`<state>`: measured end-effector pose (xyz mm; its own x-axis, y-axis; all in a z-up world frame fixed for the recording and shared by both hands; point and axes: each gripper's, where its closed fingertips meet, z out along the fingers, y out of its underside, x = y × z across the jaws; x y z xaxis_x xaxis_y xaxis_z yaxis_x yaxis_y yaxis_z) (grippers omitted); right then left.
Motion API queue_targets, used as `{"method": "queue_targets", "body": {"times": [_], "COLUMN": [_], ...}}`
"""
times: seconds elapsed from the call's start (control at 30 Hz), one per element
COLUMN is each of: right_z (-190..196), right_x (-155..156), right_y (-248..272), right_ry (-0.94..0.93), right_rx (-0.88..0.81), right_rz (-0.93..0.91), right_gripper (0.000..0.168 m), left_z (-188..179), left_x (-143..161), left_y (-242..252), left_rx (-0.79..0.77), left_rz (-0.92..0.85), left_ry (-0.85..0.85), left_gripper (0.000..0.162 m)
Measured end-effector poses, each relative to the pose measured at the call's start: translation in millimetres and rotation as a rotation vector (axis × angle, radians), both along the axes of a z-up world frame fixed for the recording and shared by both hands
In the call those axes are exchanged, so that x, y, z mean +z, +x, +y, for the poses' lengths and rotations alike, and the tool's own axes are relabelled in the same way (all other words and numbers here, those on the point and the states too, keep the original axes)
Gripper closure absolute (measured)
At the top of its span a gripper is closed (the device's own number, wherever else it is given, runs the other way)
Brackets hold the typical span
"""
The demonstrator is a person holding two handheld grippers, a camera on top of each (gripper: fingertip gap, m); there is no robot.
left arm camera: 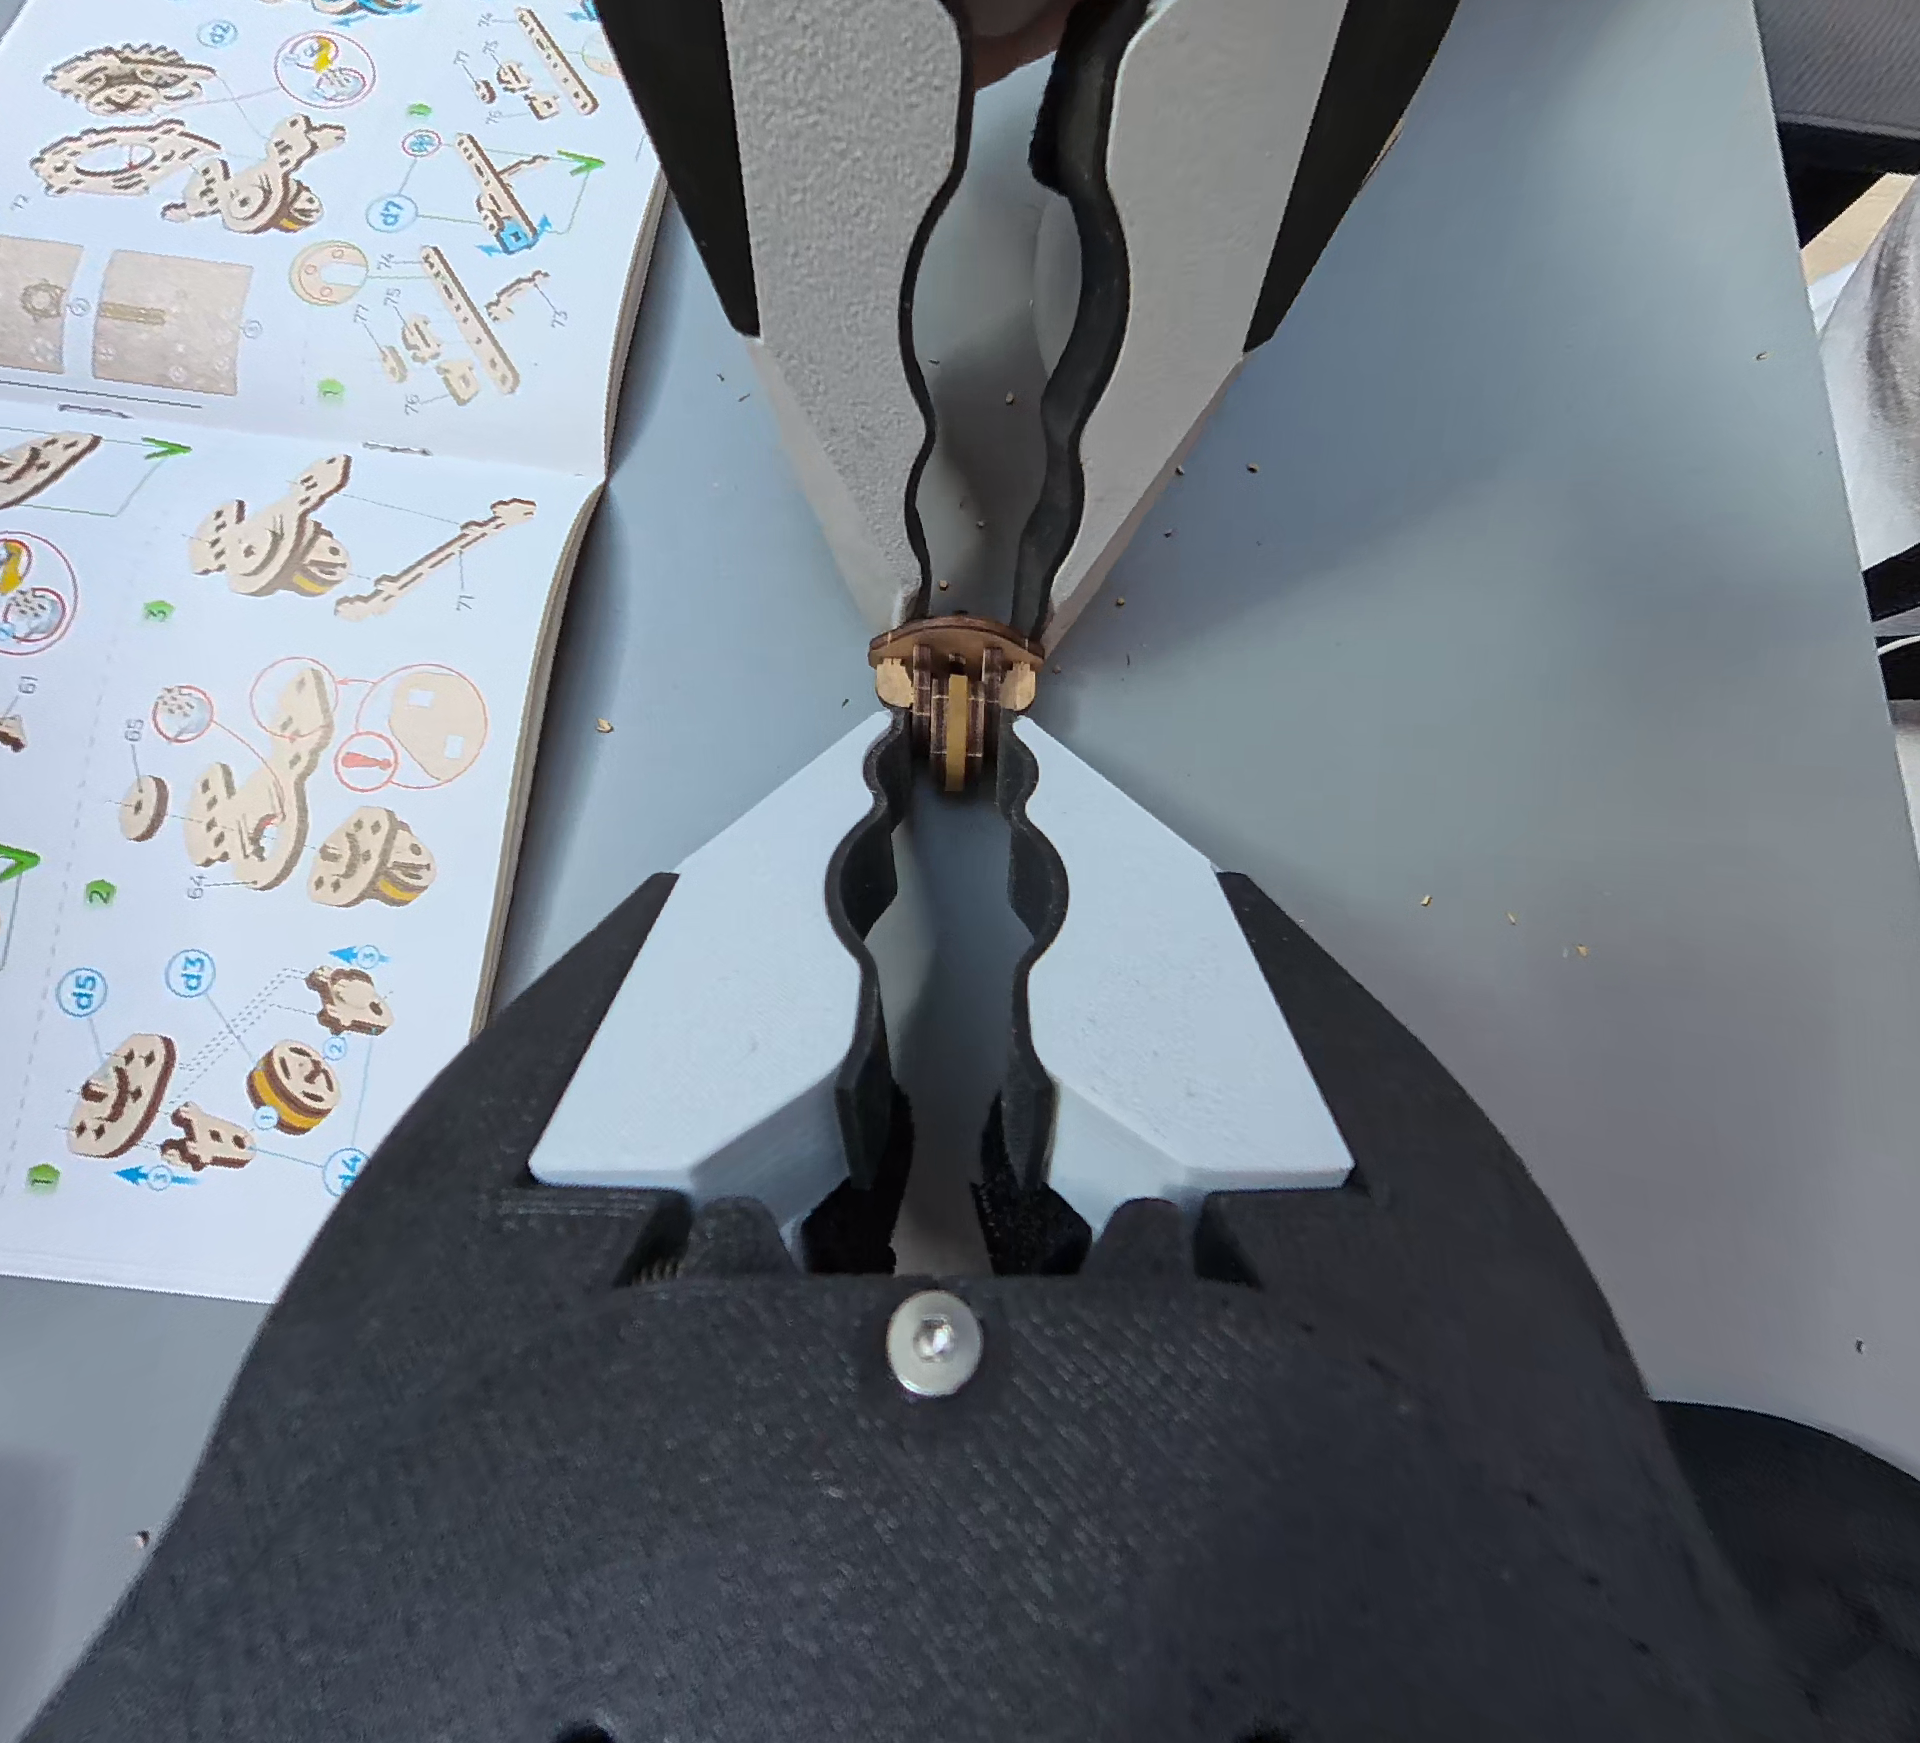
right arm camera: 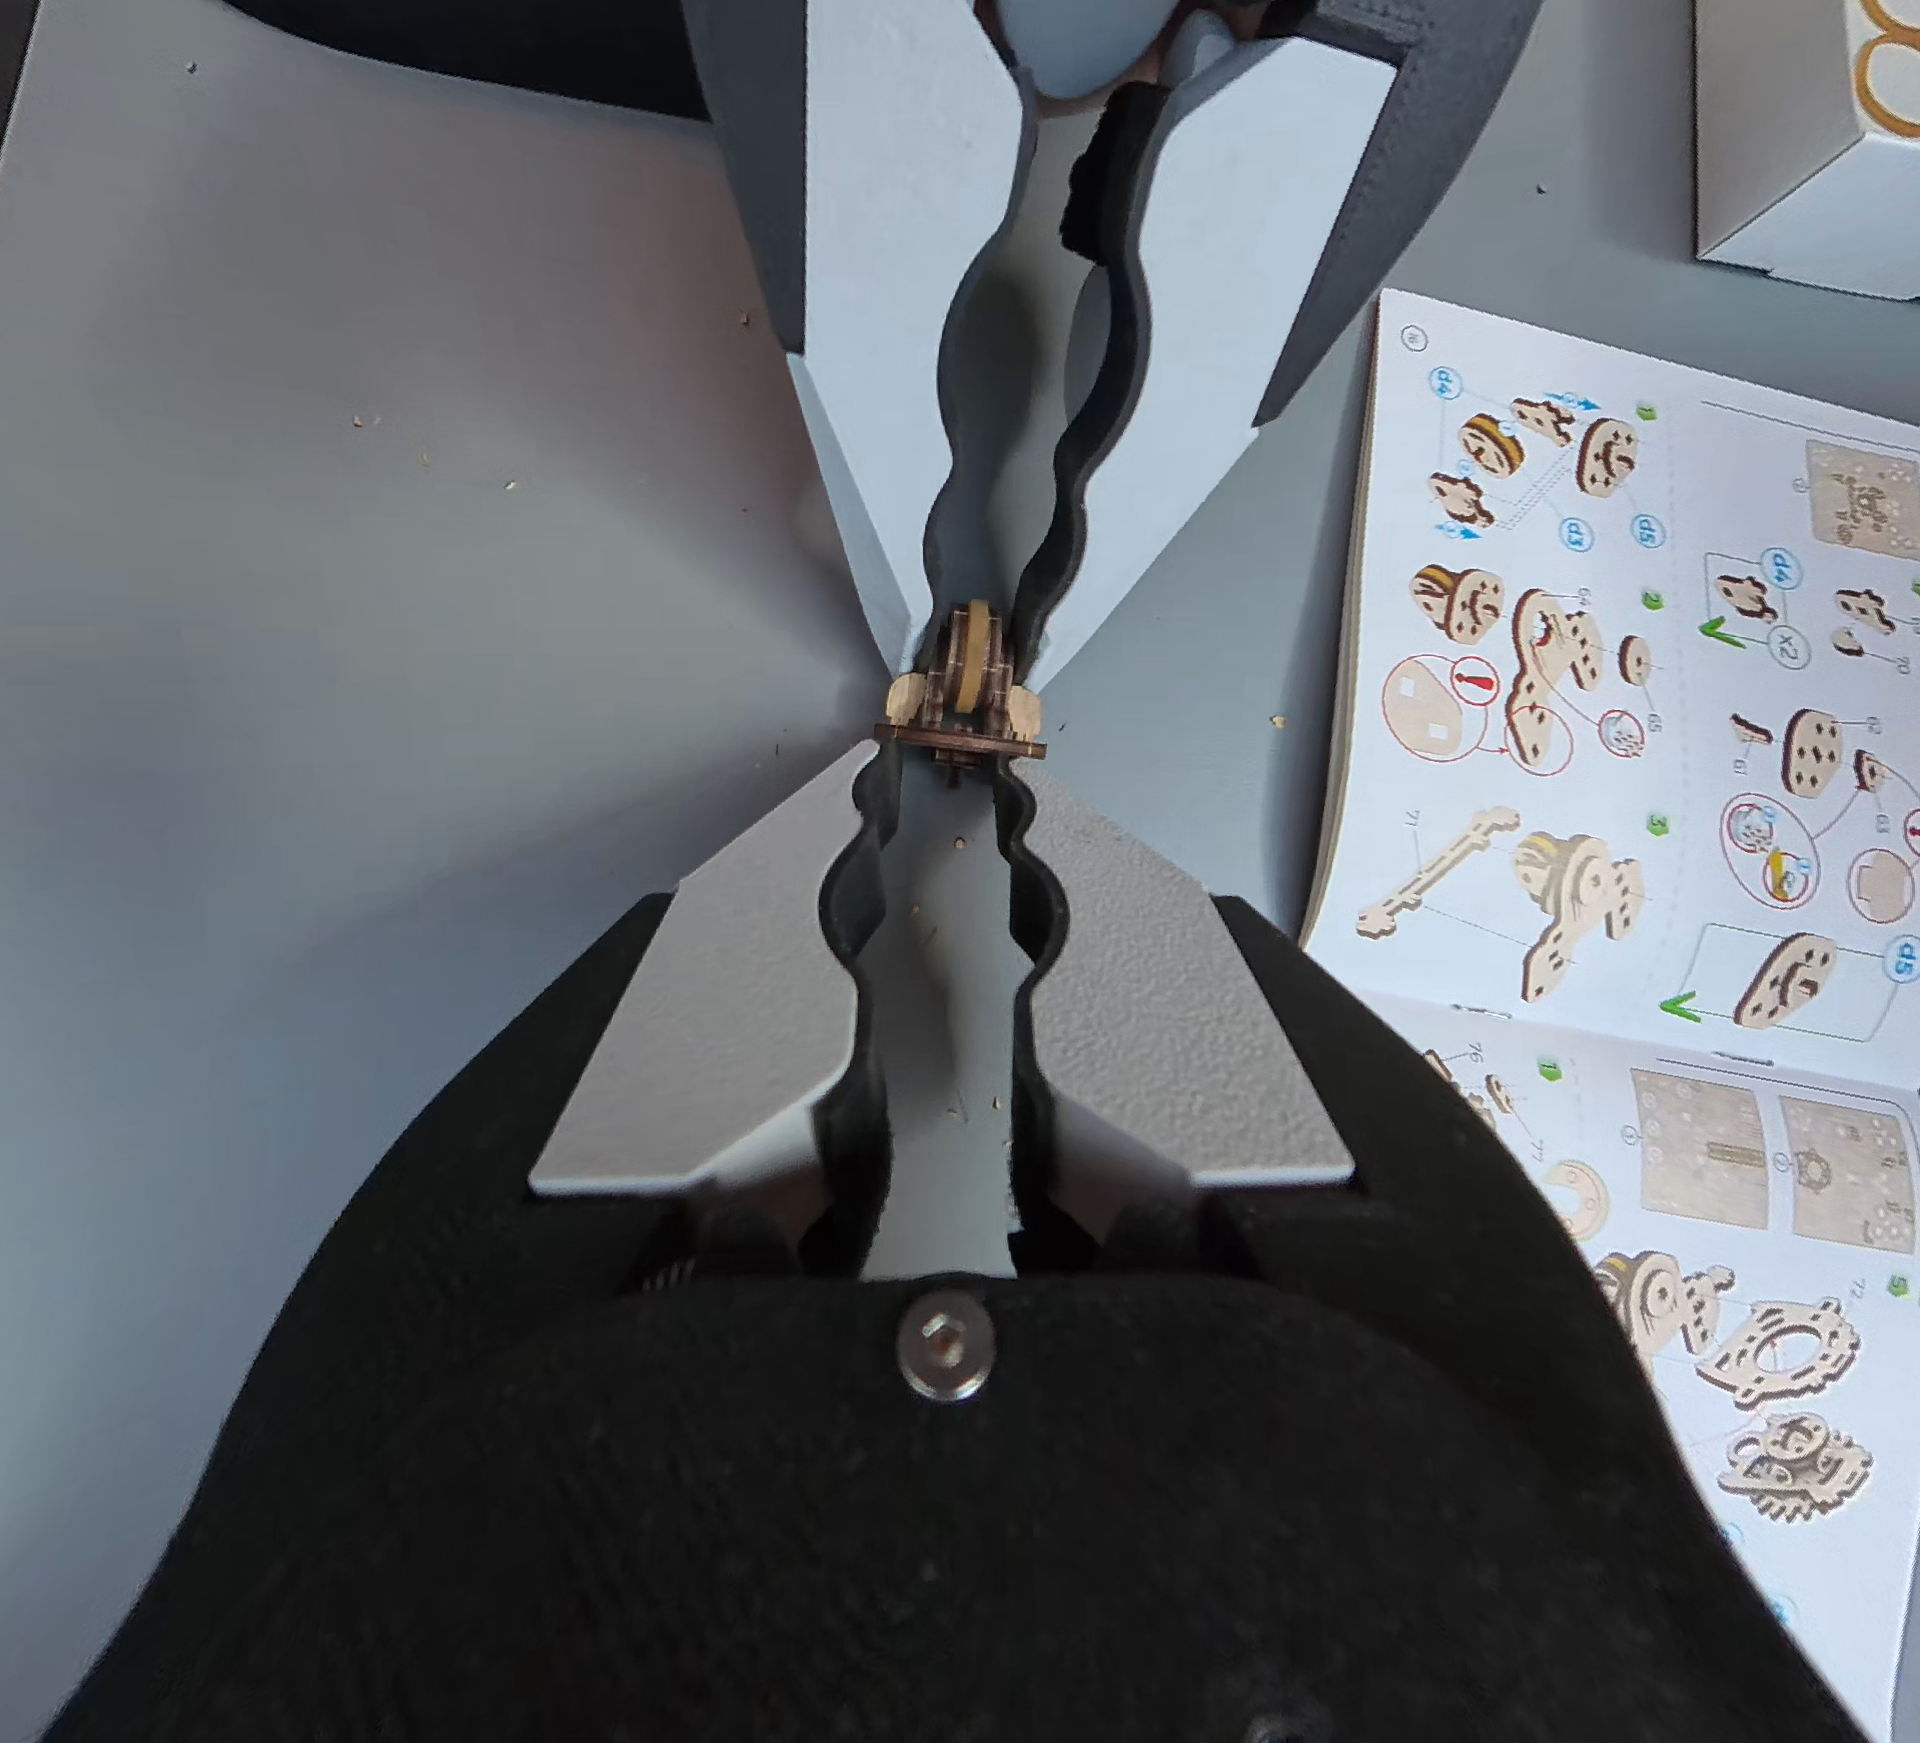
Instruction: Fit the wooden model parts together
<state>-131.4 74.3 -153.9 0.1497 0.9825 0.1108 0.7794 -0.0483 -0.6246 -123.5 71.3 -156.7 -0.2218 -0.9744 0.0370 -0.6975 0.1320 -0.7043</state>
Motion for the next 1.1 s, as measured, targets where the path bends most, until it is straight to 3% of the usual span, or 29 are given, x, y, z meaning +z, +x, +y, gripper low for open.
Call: {"method": "queue_targets", "body": {"times": [0.37, 0.57, 1.1], "right_z": [0, 0, 2], "right_x": [-1, -1, 0], "right_y": [1, 6, 7], "right_ry": [0.018, -0.079, -0.009], "right_rx": [0.016, -0.078, -0.067], "right_rz": [-0.024, 0.109, 0.137], "right_gripper": [0.158, 0.152, 0.153], "left_z": [0, 1, 1], "left_x": [0, -1, -1], "left_y": [-1, 0, 1], "left_rx": [-0.036, -0.024, -0.019], "left_rz": [-0.009, -0.04, -0.043], "left_ry": [0.006, 0.02, 0.027], "left_gripper": [0.149, 0.148, 0.148]}}
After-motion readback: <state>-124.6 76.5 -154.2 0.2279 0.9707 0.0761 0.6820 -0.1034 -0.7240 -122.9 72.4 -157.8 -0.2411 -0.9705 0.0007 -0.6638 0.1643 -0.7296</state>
